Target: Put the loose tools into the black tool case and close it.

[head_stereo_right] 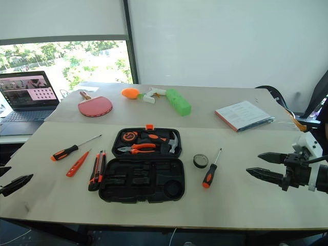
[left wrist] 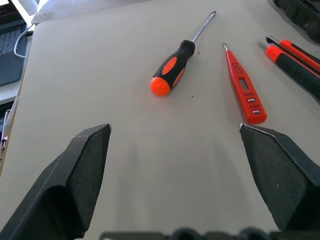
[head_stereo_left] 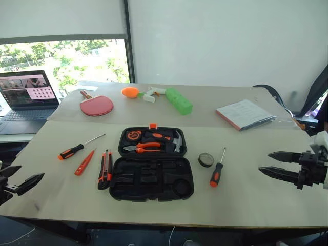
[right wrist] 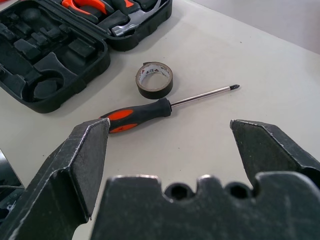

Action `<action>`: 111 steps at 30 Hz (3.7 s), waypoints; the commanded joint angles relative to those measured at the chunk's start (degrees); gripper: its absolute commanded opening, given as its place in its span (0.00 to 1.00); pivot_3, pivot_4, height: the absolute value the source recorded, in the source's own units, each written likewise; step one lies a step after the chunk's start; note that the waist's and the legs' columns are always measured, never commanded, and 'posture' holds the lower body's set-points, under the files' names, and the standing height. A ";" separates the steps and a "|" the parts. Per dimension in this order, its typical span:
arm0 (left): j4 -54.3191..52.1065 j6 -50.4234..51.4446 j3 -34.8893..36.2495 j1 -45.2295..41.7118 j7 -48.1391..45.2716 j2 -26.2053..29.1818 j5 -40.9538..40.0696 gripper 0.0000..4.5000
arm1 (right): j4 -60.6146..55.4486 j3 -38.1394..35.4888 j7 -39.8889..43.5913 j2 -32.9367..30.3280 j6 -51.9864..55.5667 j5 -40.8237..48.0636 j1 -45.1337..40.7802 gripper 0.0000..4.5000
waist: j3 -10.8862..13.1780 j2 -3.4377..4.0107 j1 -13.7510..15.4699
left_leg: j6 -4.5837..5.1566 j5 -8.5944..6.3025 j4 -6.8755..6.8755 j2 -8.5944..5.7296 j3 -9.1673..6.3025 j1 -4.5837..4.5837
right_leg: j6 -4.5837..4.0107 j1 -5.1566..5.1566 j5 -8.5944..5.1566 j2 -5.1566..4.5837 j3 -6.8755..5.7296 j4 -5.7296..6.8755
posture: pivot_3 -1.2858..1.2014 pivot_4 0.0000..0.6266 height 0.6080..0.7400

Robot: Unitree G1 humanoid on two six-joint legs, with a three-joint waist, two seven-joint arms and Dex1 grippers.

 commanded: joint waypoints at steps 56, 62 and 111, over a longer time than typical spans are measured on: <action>33.40 -8.67 -52.97 -72.57 -28.35 -5.97 26.66 0.19 | -38.34 4.93 -19.22 5.15 9.24 20.96 -4.02 1.00 | 0.11 -0.44 1.81 | 0.29 -0.22 1.13 -0.11 -0.34 -1.04 | 0.45 -0.14 0.25 0.02 -0.27 0.10 | 0.52 0.24 1.00; 10.53 1.50 -60.61 -65.06 -30.10 -8.91 27.38 0.19 | -39.60 4.65 -21.33 5.57 9.05 21.20 -1.66 1.00 | 0.12 -0.41 0.28 | 0.32 -0.23 1.19 -0.03 -0.40 -0.96 | 0.42 -0.17 0.25 0.17 -0.15 0.26 | 0.52 0.24 1.00; 17.71 -13.41 -68.92 -68.88 -29.88 -15.93 32.69 0.02 | -43.11 5.82 -30.00 6.70 8.41 23.79 1.13 1.00 | 0.07 -0.27 1.51 | 0.39 -0.25 1.69 -0.14 -0.88 -1.15 | 0.51 0.01 0.29 0.22 -0.22 0.29 | 0.52 0.24 1.00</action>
